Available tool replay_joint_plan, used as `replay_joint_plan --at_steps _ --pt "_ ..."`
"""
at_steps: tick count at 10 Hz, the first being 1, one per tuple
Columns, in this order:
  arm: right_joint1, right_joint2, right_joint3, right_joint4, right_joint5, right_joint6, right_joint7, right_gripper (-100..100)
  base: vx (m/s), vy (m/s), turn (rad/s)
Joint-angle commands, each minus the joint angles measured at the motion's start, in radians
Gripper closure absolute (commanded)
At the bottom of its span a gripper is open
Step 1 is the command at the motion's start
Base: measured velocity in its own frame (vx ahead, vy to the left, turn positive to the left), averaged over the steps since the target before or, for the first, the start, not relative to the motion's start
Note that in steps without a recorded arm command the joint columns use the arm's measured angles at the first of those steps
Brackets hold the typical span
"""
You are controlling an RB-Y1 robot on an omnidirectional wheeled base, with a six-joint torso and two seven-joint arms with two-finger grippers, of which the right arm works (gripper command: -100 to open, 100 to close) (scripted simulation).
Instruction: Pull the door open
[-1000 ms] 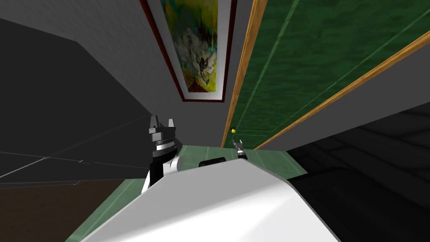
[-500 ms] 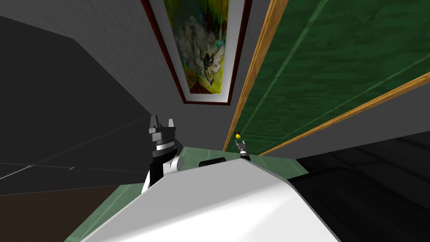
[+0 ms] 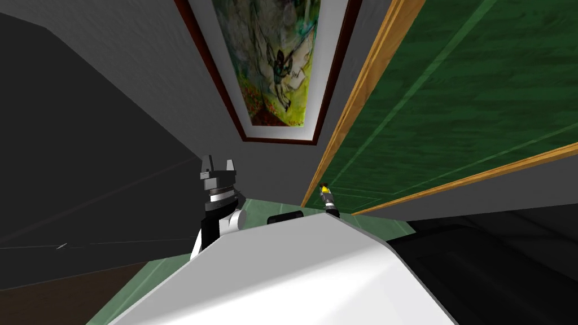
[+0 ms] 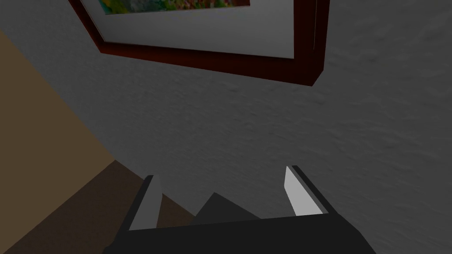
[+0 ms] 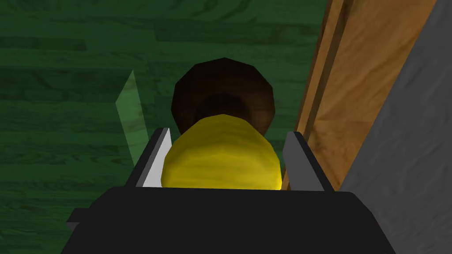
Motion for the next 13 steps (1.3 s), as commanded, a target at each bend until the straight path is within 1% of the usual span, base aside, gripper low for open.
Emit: replay_joint_plan --at_steps 1,5,6,8,13 --pt "0.001 0.004 0.004 -0.001 0.002 0.001 0.001 100 -0.032 -0.013 -0.007" --pt "0.001 0.004 0.004 -0.001 0.002 0.001 0.001 100 -0.014 0.001 0.004" --pt "0.001 0.001 0.004 0.002 -0.003 0.004 -0.036 100 -0.013 -0.005 0.021" --pt "-0.001 0.001 0.006 0.003 -0.006 0.004 -0.062 100 -0.020 -0.008 0.013" --pt "-0.006 -0.002 0.013 0.006 -0.020 0.004 -0.189 100 -0.024 -0.006 0.021"
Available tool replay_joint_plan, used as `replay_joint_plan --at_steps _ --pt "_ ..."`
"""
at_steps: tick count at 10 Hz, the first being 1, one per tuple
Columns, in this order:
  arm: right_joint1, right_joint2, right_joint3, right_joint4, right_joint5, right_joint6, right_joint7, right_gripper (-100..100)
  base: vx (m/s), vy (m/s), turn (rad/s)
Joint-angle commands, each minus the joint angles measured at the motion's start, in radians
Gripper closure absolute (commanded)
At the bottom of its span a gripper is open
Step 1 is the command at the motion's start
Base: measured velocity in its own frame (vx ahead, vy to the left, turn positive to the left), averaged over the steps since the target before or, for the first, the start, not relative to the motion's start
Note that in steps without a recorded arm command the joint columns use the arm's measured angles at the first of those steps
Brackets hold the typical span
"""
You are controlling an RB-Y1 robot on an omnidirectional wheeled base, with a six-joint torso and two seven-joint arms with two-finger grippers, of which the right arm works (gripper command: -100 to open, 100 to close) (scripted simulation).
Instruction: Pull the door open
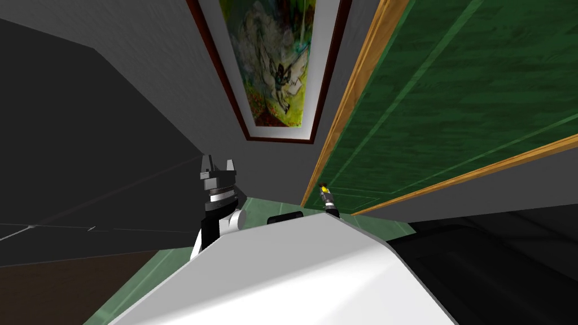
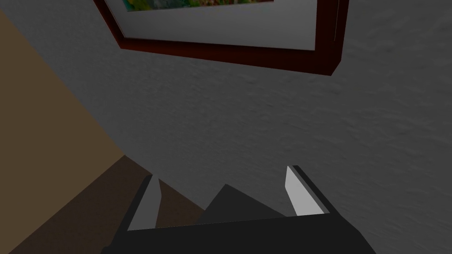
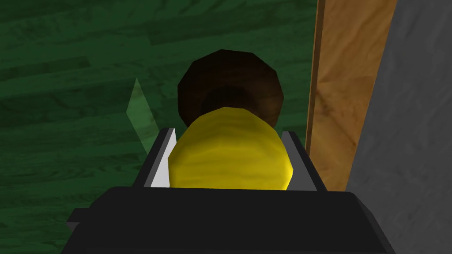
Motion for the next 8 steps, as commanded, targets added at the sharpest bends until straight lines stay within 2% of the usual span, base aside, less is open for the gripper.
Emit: replay_joint_plan --at_steps 1,8 --pt "-0.004 0.002 0.005 0.006 -0.005 0.000 -0.050 100 -0.032 -0.006 0.021" --pt "-0.013 -0.001 0.016 0.011 -0.026 0.000 -0.224 100 -0.029 -0.004 0.021"
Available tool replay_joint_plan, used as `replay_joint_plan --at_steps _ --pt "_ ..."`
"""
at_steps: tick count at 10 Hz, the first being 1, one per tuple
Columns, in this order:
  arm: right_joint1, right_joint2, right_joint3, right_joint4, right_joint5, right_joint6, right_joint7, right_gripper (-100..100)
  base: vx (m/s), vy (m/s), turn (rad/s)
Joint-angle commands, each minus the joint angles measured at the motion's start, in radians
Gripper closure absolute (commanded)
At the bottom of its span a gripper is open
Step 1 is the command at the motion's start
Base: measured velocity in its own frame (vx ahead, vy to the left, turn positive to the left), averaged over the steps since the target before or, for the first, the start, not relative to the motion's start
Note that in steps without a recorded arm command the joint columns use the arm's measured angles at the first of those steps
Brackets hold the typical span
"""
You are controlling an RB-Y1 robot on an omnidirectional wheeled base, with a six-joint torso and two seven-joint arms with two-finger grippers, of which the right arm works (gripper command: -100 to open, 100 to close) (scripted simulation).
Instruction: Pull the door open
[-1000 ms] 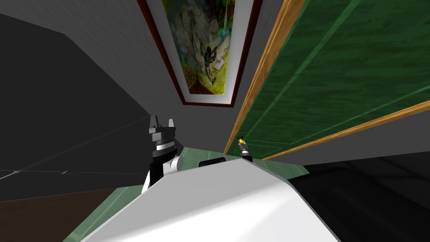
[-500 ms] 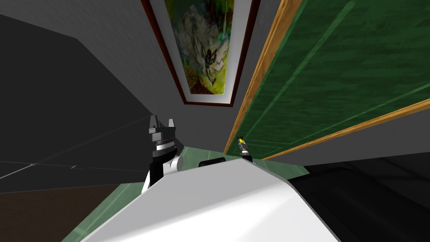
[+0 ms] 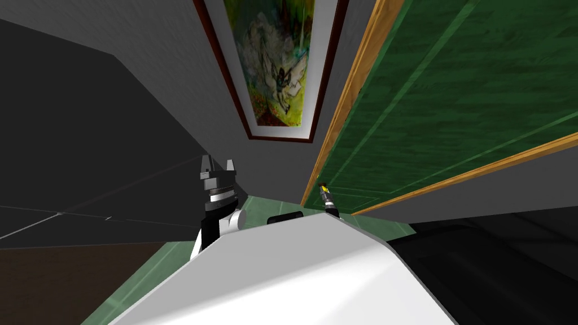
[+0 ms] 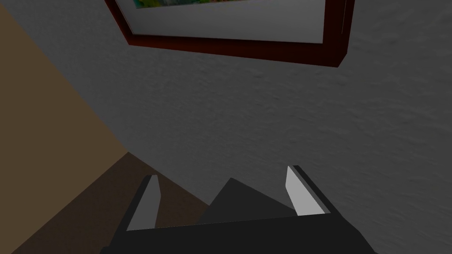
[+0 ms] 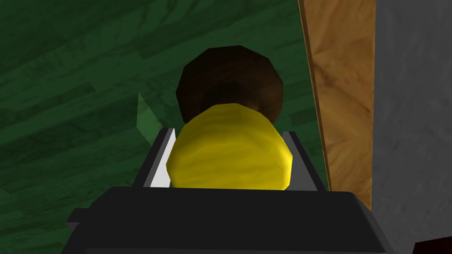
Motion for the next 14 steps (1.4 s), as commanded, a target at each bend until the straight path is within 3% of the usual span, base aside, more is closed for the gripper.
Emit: replay_joint_plan --at_steps 1,14 --pt "0.000 0.005 0.006 0.003 -0.002 0.000 -0.035 100 -0.025 -0.009 0.015" --pt "-0.019 -0.002 0.029 0.014 -0.046 0.001 -0.357 100 -0.032 -0.006 0.025"
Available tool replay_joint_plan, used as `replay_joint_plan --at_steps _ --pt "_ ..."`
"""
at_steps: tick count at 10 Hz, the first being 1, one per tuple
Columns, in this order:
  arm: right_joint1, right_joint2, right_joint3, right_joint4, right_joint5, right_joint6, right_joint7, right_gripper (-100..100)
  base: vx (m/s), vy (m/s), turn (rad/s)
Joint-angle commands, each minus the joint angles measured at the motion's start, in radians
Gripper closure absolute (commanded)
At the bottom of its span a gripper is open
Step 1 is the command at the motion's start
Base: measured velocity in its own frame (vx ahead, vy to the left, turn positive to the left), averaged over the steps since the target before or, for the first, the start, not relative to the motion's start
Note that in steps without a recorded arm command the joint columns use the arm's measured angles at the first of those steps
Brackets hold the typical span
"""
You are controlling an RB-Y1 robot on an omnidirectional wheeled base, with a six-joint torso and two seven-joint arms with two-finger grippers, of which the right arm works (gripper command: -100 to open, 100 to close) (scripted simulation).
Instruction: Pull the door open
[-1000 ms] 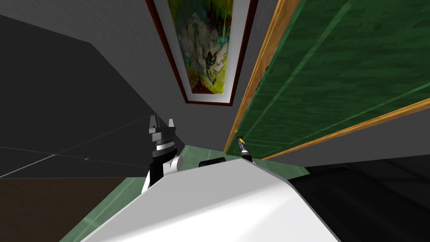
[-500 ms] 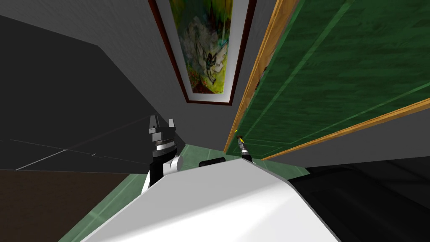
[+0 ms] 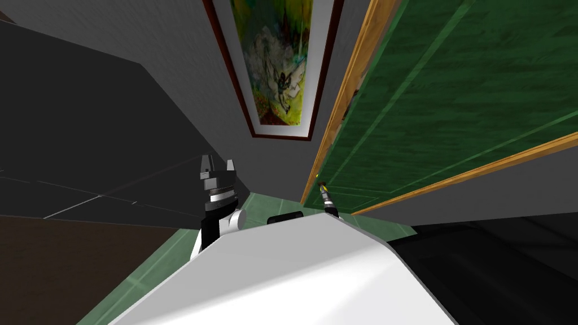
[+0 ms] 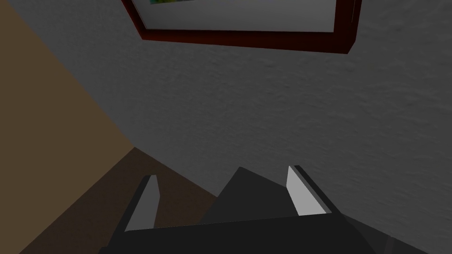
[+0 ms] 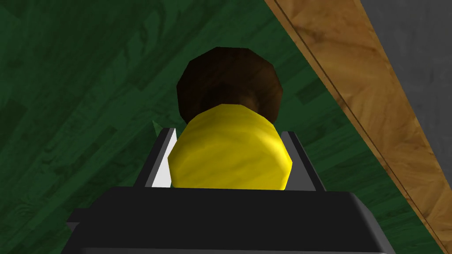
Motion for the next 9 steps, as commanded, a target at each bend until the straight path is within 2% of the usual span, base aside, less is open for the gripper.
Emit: replay_joint_plan --at_steps 1,2,3,4,5,6,9 --pt "-0.001 0.004 0.008 -0.001 -0.006 0.001 -0.050 100 -0.035 -0.010 0.033" --pt "-0.001 0.004 0.008 -0.001 -0.006 0.001 -0.057 100 -0.027 -0.006 0.014" --pt "-0.003 0.003 0.011 0.001 -0.012 0.001 -0.095 100 -0.035 -0.001 0.018" --pt "-0.003 0.003 0.011 0.001 -0.012 0.001 -0.098 100 -0.025 -0.003 0.018" --pt "-0.006 0.002 0.015 0.003 -0.019 0.002 -0.137 100 -0.029 -0.007 0.039" --pt "-0.006 0.002 0.015 0.003 -0.019 0.002 -0.140 100 -0.027 -0.006 0.017" --pt "-0.012 0.000 0.022 0.006 -0.032 0.002 -0.222 100 -0.041 -0.006 0.032"
